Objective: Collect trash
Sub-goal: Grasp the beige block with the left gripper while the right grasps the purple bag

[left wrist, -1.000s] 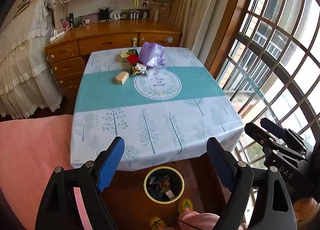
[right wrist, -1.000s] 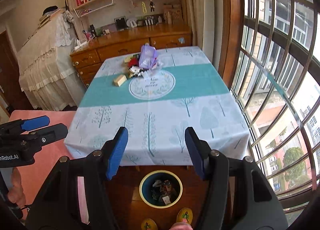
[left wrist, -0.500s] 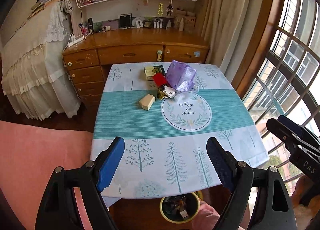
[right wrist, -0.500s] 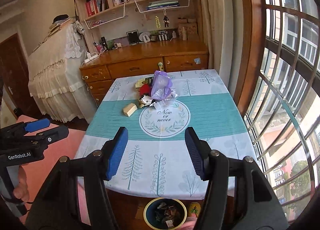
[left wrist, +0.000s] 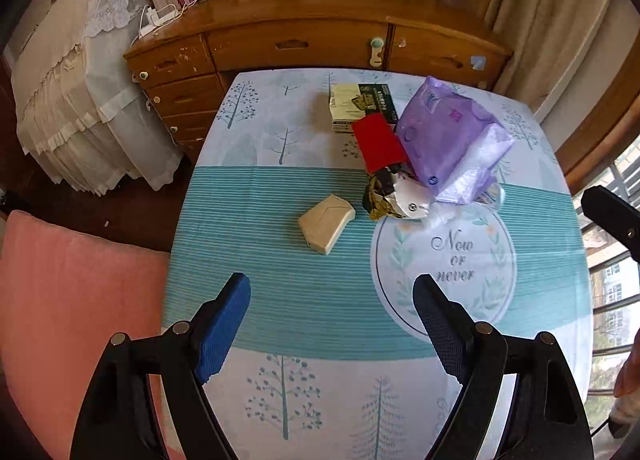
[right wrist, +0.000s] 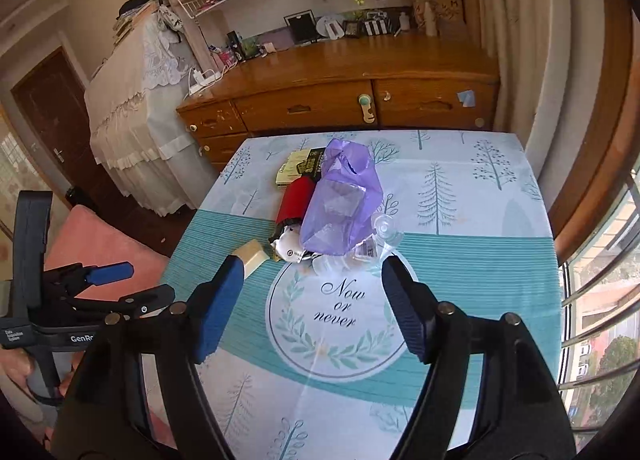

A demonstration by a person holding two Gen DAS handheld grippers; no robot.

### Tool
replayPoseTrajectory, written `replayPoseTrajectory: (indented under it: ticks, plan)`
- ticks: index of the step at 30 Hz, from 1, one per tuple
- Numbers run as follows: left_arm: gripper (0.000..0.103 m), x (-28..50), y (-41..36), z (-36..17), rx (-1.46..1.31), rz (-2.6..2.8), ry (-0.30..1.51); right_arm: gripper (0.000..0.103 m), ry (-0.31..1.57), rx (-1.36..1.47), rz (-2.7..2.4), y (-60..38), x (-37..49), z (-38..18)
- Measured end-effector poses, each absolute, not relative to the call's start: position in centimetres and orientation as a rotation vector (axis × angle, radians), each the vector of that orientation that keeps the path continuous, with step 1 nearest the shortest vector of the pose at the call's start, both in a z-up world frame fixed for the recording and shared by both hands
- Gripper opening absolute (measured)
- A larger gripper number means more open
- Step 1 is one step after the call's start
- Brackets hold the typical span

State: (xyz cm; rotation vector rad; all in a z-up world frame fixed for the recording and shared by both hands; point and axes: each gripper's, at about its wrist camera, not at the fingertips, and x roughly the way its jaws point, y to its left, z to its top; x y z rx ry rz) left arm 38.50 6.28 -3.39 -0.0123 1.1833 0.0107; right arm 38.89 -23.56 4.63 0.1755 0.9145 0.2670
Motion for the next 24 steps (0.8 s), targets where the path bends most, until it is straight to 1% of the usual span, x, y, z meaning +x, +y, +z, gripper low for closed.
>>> replayPoseTrajectory:
  ticks: [5, 8, 14, 15, 16, 17, 18, 20, 21, 23, 24]
  plan:
    - [0.086, 44.0, 6.3, -8.9, 0.002, 0.052, 1.277, 0.070, 0.988, 0.216, 0.301, -23.9, 47.8, -0.5]
    - [0.085, 45.7, 6.4, -11.3, 0.017, 0.068, 1.317, 0.076, 1.023, 0.249, 0.302, -23.5, 51.7, -3.1]
    - [0.085, 48.3, 7.2, -14.1, -0.022, 0.066, 1.365, 0.077, 1.072, 0.244, 0.252, -22.9, 55.6, -7.3]
    - [0.085, 48.5, 7.4, -14.5, -0.035, 0.066, 1.375, 0.075, 1.083, 0.239, 0.252, -22.8, 55.9, -8.0]
    - [0.085, 48.9, 7.6, -15.0, -0.047, 0.065, 1.387, 0.060, 1.091, 0.249, 0.259, -22.9, 55.9, -8.4]
    - [0.085, 49.0, 7.8, -15.3, -0.055, 0.063, 1.397, 0.048, 1.091, 0.273, 0.272, -23.2, 56.0, -8.9]
    - [0.085, 49.3, 7.9, -15.7, -0.062, 0.061, 1.408, 0.041, 1.095, 0.292, 0.282, -23.6, 56.1, -9.4]
    - [0.085, 49.7, 8.0, -16.4, -0.068, 0.049, 1.423, 0.040, 1.093, 0.310, 0.285, -24.1, 56.1, -9.9]
    - [0.085, 49.9, 8.0, -16.7, -0.066, 0.046, 1.430, 0.037, 1.085, 0.316, 0.286, -24.5, 55.8, -10.0]
    - [0.084, 50.2, 8.0, -17.3, -0.060, 0.044, 1.444, 0.025, 1.081, 0.325, 0.291, -25.1, 55.7, -10.1]
    - [0.081, 50.4, 8.0, -17.6, -0.057, 0.043, 1.451, 0.019, 1.078, 0.329, 0.292, -25.4, 55.8, -10.1]
